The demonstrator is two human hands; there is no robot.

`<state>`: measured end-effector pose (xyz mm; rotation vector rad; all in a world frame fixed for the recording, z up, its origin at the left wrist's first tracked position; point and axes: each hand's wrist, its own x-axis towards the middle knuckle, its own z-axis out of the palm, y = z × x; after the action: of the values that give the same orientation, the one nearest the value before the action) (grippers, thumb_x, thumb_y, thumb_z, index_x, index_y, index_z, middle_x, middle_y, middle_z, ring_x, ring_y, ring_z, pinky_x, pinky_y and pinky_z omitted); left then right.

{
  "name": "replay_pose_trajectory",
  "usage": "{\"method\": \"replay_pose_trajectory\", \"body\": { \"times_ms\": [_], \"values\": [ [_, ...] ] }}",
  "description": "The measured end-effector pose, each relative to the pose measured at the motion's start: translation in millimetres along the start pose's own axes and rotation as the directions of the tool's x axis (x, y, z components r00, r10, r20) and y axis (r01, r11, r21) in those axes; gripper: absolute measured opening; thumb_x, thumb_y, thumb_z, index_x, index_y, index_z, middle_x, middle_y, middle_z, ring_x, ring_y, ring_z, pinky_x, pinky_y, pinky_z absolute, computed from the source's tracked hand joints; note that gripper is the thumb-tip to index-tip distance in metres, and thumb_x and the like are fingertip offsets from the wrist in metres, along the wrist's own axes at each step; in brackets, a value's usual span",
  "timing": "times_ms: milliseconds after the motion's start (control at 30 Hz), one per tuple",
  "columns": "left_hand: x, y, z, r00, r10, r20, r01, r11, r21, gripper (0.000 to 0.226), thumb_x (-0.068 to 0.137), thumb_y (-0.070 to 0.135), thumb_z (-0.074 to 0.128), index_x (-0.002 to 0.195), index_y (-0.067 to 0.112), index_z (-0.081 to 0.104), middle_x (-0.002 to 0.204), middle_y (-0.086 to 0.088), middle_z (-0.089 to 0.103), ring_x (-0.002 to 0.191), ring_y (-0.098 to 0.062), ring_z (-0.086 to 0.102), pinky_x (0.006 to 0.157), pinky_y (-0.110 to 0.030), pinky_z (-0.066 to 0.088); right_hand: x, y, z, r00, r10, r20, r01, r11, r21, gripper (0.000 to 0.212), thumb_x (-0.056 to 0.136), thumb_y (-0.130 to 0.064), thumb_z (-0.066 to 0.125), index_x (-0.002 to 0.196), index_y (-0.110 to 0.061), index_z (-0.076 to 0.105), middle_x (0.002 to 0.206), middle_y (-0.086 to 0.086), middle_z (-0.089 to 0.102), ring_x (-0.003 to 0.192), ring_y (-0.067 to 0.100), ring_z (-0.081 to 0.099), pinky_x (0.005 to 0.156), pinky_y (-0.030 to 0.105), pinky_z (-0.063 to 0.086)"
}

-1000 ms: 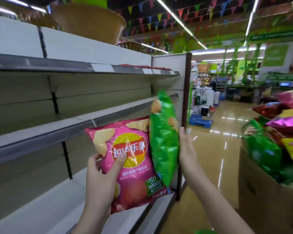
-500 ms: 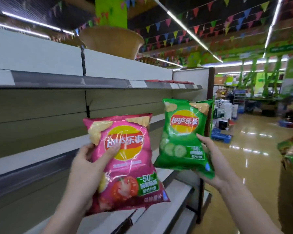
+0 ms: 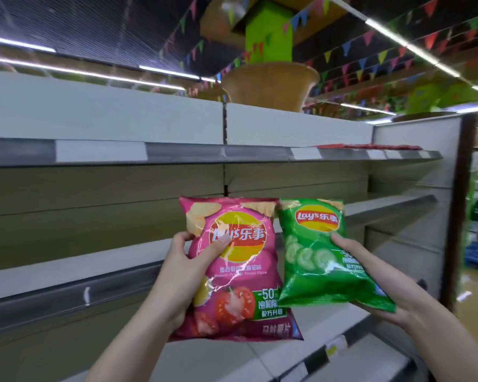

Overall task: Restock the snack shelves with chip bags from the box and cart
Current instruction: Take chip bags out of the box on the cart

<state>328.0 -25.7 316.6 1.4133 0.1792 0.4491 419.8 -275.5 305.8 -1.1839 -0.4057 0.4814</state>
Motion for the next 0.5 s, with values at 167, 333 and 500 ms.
{"method": "replay_pose_trajectory", "body": {
  "times_ms": [167, 333, 500],
  "values": [
    [12.0, 34.7, -32.3, 0.995, -0.08, -0.064, 0.088, 0.987, 0.131, 0.067, 0.061, 0.04, 0.077, 0.114, 0.004, 0.058, 0.08, -0.015, 0.075, 0.057, -0.026, 0.071, 0.049, -0.033, 0.057, 25.9, -10.8, 6.7, 0.999, 0.031, -0.014, -0.033, 0.995, -0.099, 0.054, 0.071, -0.038, 0.084, 0.112, -0.005, 0.073, 0.114, 0.017, 0.07, 0.105, 0.032, 0.068, 0.094, 0.045, 0.052],
    [39.7, 54.2, -55.8, 0.984, -0.069, -0.167, 0.1, 0.978, 0.183, 0.053, 0.072, 0.039, 0.078, 0.108, 0.003, 0.063, 0.082, -0.018, 0.074, 0.058, -0.027, 0.07, 0.062, -0.04, 0.06, 69.4, -26.6, 23.5, 0.997, 0.056, 0.053, -0.043, 0.975, -0.22, 0.048, 0.08, -0.04, 0.066, 0.115, -0.007, 0.07, 0.113, 0.014, 0.072, 0.107, 0.03, 0.068, 0.088, 0.035, 0.056],
    [82.5, 60.5, -78.1, 0.963, -0.063, -0.262, 0.117, 0.974, 0.195, 0.056, 0.072, 0.042, 0.079, 0.11, 0.004, 0.062, 0.083, -0.018, 0.074, 0.069, -0.031, 0.071, 0.066, -0.042, 0.059, 123.1, -36.1, 43.2, 0.994, 0.088, 0.063, -0.07, 0.966, -0.248, 0.037, 0.086, -0.036, 0.064, 0.109, -0.007, 0.071, 0.106, 0.018, 0.073, 0.076, 0.025, 0.073, 0.06, 0.03, 0.061]
  ]
}}
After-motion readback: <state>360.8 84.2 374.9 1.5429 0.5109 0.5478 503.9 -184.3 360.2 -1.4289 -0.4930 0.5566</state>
